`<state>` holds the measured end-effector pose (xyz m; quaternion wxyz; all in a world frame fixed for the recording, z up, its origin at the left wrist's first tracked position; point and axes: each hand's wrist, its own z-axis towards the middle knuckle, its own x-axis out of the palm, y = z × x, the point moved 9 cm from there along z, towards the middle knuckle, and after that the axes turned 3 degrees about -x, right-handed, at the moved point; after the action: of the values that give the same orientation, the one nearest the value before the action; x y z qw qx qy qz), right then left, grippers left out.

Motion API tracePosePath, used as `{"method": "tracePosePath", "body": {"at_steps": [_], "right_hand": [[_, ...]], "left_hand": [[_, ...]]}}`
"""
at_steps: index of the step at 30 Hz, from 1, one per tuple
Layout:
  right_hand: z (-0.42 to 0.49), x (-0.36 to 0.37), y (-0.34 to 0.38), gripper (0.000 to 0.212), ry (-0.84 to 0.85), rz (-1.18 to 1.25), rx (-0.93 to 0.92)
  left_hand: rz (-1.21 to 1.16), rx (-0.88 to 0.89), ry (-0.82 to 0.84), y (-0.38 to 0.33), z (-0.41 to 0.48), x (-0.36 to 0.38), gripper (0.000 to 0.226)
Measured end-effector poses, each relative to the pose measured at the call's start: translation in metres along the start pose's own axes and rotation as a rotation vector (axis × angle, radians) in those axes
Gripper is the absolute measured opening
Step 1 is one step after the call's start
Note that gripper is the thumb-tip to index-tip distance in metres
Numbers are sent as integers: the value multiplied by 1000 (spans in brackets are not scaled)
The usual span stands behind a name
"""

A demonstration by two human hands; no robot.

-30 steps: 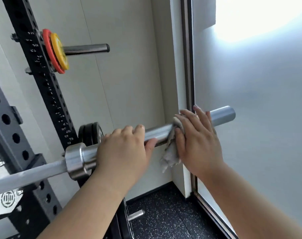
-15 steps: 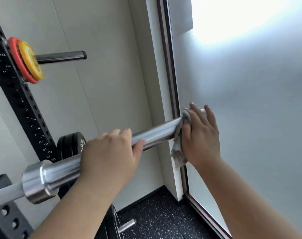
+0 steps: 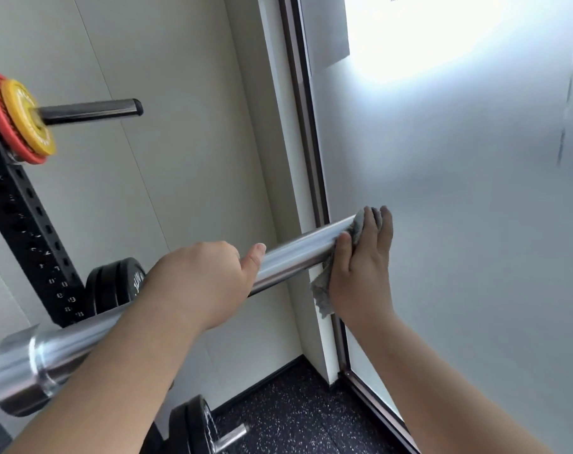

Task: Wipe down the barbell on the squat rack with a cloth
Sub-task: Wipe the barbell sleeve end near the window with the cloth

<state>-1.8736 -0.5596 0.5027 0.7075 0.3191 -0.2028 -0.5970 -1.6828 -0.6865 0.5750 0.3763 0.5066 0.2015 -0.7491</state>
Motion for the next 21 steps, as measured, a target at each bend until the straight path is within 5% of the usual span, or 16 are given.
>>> {"method": "tracePosePath", "body": {"at_steps": [6, 9, 13, 18, 21], "right_hand": [[42, -21, -28, 39, -34, 58, 201], [28, -12, -24, 44, -84, 151, 311], [-22, 20, 3, 73, -45, 265, 340], [1, 14, -1, 70, -169, 367, 492], [-29, 33, 33, 71, -108, 337, 426]], "left_hand": [[-130, 68, -227, -4, -1, -23, 48], [-139, 154, -426, -4, -17, -41, 35], [-23, 190, -404, 1, -47, -30, 29], [43, 173, -366, 24, -66, -20, 51], [94, 193, -355, 27, -71, -14, 53]]}}
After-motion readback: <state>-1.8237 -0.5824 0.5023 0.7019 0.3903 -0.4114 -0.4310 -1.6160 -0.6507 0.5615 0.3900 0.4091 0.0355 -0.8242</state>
